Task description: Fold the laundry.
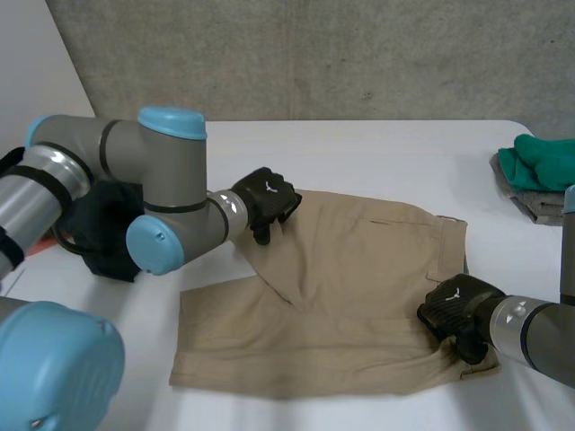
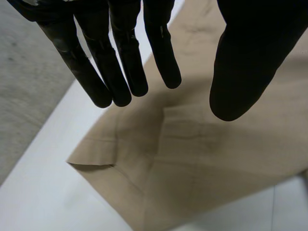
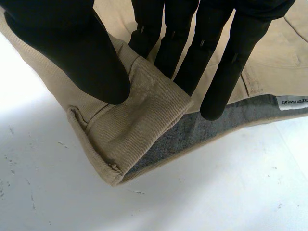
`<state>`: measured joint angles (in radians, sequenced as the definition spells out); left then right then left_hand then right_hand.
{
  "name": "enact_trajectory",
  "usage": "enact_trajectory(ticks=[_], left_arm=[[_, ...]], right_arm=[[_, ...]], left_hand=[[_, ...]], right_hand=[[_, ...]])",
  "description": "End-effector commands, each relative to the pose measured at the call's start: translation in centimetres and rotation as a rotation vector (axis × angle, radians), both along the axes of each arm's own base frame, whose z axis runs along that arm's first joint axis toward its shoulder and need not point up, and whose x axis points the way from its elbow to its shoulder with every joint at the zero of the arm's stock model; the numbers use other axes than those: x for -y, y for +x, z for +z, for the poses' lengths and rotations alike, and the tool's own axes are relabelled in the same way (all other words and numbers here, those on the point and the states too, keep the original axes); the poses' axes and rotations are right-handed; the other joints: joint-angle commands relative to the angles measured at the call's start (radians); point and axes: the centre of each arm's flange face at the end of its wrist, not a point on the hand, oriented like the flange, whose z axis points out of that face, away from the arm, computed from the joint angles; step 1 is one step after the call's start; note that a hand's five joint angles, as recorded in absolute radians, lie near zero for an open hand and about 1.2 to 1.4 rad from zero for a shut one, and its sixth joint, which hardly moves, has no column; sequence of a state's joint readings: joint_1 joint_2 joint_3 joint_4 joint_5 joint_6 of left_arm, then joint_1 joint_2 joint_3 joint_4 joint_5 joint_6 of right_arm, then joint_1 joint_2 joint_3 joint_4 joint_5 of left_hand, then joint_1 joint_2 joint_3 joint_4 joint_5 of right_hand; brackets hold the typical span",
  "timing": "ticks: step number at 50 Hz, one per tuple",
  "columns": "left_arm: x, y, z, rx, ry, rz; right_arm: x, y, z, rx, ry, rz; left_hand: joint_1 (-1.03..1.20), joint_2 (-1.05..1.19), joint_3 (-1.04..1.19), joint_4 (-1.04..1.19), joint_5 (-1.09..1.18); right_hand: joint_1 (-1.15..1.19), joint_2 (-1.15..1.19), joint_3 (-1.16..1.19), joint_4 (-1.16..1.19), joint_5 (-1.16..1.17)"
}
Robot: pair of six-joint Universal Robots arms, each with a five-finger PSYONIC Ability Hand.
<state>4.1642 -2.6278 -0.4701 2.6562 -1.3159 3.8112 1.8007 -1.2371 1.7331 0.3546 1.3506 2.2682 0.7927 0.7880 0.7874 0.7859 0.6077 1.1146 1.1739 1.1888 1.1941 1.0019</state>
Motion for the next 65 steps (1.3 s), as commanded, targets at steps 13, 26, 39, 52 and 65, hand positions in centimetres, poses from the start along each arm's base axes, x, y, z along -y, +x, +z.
enact_trajectory(ticks=[13,26,39,52,65], left_arm=[[0.9,-0.1,-3.2,0.076,0.003,-0.022],[1.5,1.7,-1.2,0.143,-0.061,0.139],[0.8,4.7,-2.7,0.256,-0.076,0.231],[0.4,5.7,-0.8,0.262,-0.099,0.411],[-4.7,8.1,6.9,0.046,-0.011,0.446]], right_arm=[[0.1,0.0,-0.3,-0.002,-0.010,-0.002],[0.1,0.0,-0.4,-0.004,-0.014,0.000],[-0.4,0.4,-0.4,-0.010,-0.013,0.013],[-0.5,0.6,-0.2,-0.015,-0.029,0.006],[-0.4,1.3,0.5,0.025,-0.055,-0.026]], left_hand=[[-0.142,-0.137,-0.137,-0.135,-0.132],[0.604,0.608,0.609,0.610,0.614],[0.604,0.608,0.609,0.610,0.614],[0.083,0.087,0.088,0.089,0.093],[-0.477,-0.472,-0.472,-0.470,-0.466]], right_hand=[[0.282,0.222,0.207,0.202,0.220],[0.282,0.222,0.207,0.202,0.220],[0.282,0.222,0.207,0.202,0.220],[0.282,0.222,0.207,0.202,0.220],[0.282,0.222,0.207,0.202,0.220]])
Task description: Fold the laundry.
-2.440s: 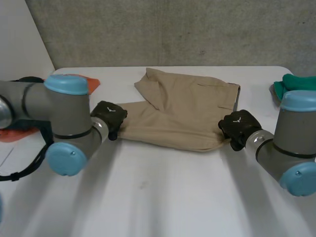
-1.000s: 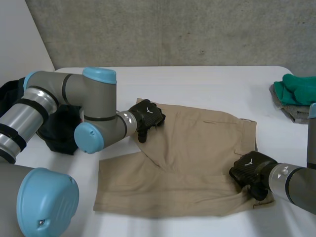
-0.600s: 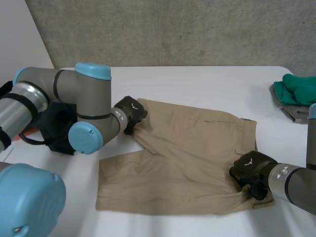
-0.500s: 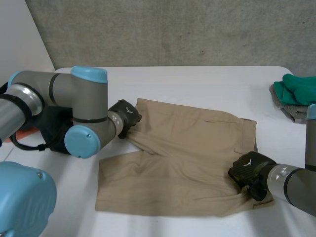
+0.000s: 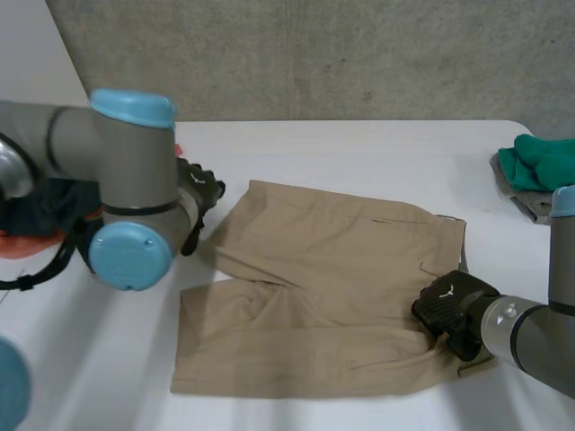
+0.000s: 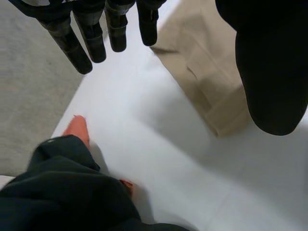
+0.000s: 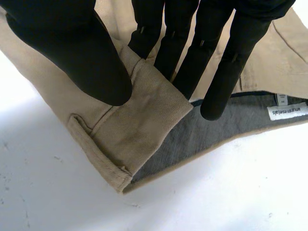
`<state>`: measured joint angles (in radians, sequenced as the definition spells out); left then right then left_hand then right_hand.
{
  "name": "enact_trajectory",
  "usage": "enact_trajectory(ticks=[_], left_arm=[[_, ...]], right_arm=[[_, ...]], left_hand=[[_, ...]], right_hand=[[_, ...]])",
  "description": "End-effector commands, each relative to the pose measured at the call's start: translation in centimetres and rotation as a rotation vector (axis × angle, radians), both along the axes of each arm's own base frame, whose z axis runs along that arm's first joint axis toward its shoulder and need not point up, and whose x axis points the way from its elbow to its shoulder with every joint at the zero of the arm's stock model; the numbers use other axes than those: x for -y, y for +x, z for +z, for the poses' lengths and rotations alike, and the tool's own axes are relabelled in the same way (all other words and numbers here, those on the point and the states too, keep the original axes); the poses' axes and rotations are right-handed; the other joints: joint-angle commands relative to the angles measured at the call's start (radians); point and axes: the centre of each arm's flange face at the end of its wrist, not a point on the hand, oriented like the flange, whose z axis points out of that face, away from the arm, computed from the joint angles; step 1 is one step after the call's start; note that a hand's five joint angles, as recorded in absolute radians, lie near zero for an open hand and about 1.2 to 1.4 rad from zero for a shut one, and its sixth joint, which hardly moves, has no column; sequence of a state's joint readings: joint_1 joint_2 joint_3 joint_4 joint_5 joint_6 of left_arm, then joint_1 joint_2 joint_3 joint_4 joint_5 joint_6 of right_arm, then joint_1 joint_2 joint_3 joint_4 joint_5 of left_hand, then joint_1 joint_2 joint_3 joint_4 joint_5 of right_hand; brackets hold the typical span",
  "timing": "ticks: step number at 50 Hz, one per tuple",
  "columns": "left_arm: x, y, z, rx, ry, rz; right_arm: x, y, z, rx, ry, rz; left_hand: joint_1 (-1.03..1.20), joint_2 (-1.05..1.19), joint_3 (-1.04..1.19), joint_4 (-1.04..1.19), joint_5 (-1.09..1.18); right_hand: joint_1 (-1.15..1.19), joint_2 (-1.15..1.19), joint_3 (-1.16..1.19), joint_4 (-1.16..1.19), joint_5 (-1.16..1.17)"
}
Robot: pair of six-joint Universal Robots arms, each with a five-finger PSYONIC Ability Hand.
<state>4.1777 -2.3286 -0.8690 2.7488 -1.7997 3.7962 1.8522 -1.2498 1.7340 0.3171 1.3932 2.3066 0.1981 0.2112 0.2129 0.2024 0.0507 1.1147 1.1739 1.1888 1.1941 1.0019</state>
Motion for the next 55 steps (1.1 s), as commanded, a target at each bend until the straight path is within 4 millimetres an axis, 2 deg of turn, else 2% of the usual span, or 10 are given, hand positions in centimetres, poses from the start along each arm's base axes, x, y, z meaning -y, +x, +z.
enact_trajectory(ticks=[1,6,11,21,25,29,34,41,48,55], left_arm=[[-4.4,1.8,3.7,-0.156,0.069,-0.016],[-9.6,3.4,3.0,-0.190,0.242,-0.053],[-13.9,4.7,-0.7,-0.120,0.412,-0.069],[-15.0,4.5,-3.7,-0.066,0.414,-0.057],[-14.6,4.1,-4.3,-0.059,0.393,-0.049],[-14.8,4.3,-3.8,-0.068,0.373,-0.025],[-17.8,4.9,-1.0,-0.102,0.322,-0.087],[-22.7,5.9,-2.8,0.109,0.467,-0.262],[-18.9,4.3,-2.0,0.134,0.370,-0.203],[-10.7,0.7,1.8,-0.017,0.104,-0.123]], right_arm=[[0.2,0.5,0.3,0.024,-0.014,-0.026],[0.7,0.6,0.8,0.045,-0.034,-0.075],[1.1,0.6,1.2,0.050,-0.052,-0.119],[0.8,0.6,1.2,0.056,-0.053,-0.134],[0.7,0.3,1.7,0.065,-0.058,-0.154],[0.3,-0.3,2.0,0.062,-0.049,-0.168],[-2.6,-1.6,2.1,-0.055,0.065,-0.054],[-5.1,-3.5,1.7,-0.214,0.196,0.199],[-2.3,-2.2,1.3,-0.119,0.079,0.082],[2.5,-0.9,2.5,0.039,-0.119,-0.101]], left_hand=[[0.124,0.111,0.109,0.120,0.097],[0.168,0.155,0.153,0.164,0.141],[0.168,0.155,0.153,0.164,0.141],[0.443,0.430,0.428,0.439,0.416],[1.196,1.183,1.182,1.192,1.169],[1.198,1.185,1.183,1.194,1.171],[1.198,1.185,1.183,1.194,1.171],[1.198,1.185,1.183,1.194,1.171],[1.198,1.185,1.183,1.194,1.171],[1.198,1.185,1.183,1.194,1.171]], right_hand=[[0.282,0.222,0.207,0.202,0.220],[0.282,0.222,0.207,0.202,0.220],[0.282,0.222,0.207,0.202,0.220],[0.282,0.222,0.207,0.202,0.220],[0.282,0.222,0.207,0.202,0.220],[0.282,0.222,0.207,0.202,0.220],[0.282,0.222,0.207,0.202,0.220],[0.282,0.222,0.207,0.202,0.220],[0.282,0.222,0.207,0.202,0.220],[0.282,0.222,0.207,0.202,0.220]])
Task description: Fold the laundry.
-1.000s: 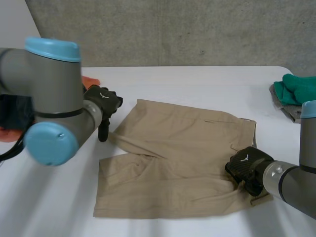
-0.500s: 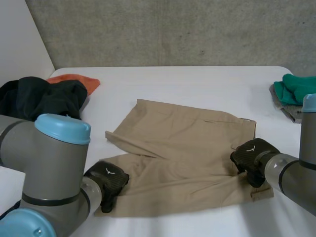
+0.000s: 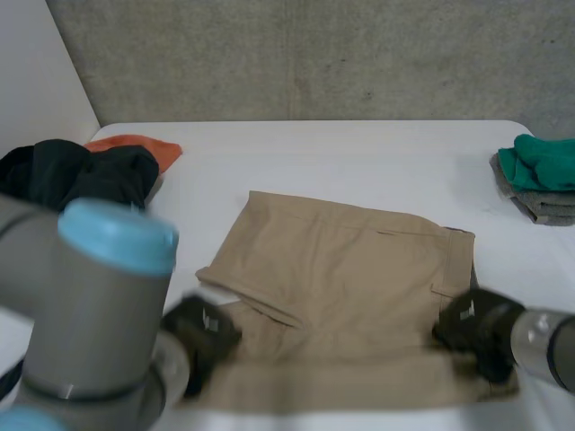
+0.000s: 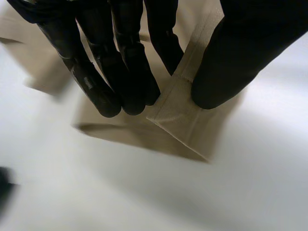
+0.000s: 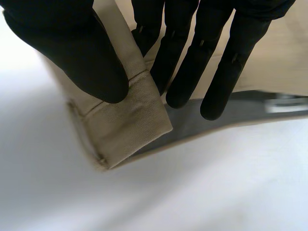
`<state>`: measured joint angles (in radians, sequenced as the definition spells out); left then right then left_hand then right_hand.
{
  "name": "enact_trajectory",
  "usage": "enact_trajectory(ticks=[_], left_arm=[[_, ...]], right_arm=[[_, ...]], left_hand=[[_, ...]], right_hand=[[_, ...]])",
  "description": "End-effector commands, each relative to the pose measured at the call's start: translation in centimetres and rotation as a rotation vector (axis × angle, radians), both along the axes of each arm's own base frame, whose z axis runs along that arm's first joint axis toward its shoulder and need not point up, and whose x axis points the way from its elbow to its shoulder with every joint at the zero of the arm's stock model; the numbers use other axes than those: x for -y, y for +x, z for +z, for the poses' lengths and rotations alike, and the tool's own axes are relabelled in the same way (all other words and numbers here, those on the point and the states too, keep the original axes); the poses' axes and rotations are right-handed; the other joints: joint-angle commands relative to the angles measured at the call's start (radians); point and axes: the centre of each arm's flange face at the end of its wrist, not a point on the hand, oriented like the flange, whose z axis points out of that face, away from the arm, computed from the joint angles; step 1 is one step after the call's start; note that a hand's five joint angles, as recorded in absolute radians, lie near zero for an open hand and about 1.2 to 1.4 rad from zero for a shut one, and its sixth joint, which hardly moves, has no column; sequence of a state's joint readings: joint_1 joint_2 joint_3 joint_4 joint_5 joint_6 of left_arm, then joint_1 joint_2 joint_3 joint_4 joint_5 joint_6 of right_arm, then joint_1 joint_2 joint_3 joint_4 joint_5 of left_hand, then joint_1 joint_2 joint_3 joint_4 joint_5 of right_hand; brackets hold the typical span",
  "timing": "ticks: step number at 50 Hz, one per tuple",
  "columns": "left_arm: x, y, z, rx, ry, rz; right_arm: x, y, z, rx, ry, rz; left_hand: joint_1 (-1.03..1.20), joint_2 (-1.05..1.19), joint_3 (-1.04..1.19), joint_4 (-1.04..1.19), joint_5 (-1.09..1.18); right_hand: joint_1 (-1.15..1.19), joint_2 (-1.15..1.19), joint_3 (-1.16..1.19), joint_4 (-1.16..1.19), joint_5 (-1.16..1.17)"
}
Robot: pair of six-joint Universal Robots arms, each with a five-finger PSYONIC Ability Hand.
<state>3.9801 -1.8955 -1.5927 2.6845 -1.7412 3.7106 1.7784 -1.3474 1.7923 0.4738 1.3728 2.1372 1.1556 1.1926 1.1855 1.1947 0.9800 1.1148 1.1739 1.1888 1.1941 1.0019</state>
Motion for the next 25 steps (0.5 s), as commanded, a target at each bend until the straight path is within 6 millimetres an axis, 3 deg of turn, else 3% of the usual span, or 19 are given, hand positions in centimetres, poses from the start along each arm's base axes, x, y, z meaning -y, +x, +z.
enact_trajectory(ticks=[1,8,9,13,19,22,23,24,25], left_arm=[[8.8,-4.1,4.2,-0.193,-0.277,0.081],[16.0,-8.2,4.7,-0.330,-0.492,0.080],[17.5,-9.0,4.2,-0.336,-0.533,0.080],[20.1,-11.0,1.5,-0.316,-0.596,0.066],[22.7,-12.4,-1.2,-0.325,-0.683,0.100],[23.2,-12.7,-2.4,-0.346,-0.695,0.128],[23.2,-12.8,-2.8,-0.349,-0.690,0.125],[22.9,-13.4,-3.3,-0.364,-0.687,0.102],[22.7,-13.6,-3.4,-0.369,-0.688,0.086]], right_arm=[[5.5,1.6,1.2,0.185,-0.234,-0.190],[10.5,2.7,0.6,0.274,-0.449,-0.267],[11.9,2.8,0.2,0.275,-0.510,-0.288],[14.8,3.2,-1.0,0.258,-0.650,-0.322],[18.0,4.1,-3.1,0.238,-0.795,-0.338],[19.1,4.5,-4.0,0.212,-0.860,-0.345],[19.4,4.5,-4.1,0.204,-0.875,-0.350],[19.7,4.6,-4.2,0.183,-0.898,-0.365],[19.8,4.6,-4.4,0.172,-0.904,-0.371]], left_hand=[[0.241,0.204,0.211,0.202,0.242],[0.241,0.204,0.211,0.202,0.242],[0.241,0.204,0.211,0.202,0.242],[0.241,0.204,0.211,0.202,0.242],[0.241,0.204,0.211,0.202,0.242],[0.221,0.184,0.191,0.182,0.222],[0.032,-0.006,0.002,-0.008,0.033],[-0.508,-0.545,-0.538,-0.547,-0.507],[-0.804,-0.841,-0.834,-0.843,-0.803]], right_hand=[[0.281,0.222,0.207,0.202,0.220],[0.281,0.222,0.207,0.202,0.220],[0.281,0.222,0.207,0.202,0.220],[0.281,0.222,0.207,0.202,0.220],[0.281,0.222,0.207,0.202,0.220],[-0.293,-0.352,-0.367,-0.372,-0.354],[-0.460,-0.519,-0.534,-0.539,-0.522],[-0.758,-0.817,-0.832,-0.837,-0.820],[-0.918,-0.977,-0.992,-0.997,-0.980]])
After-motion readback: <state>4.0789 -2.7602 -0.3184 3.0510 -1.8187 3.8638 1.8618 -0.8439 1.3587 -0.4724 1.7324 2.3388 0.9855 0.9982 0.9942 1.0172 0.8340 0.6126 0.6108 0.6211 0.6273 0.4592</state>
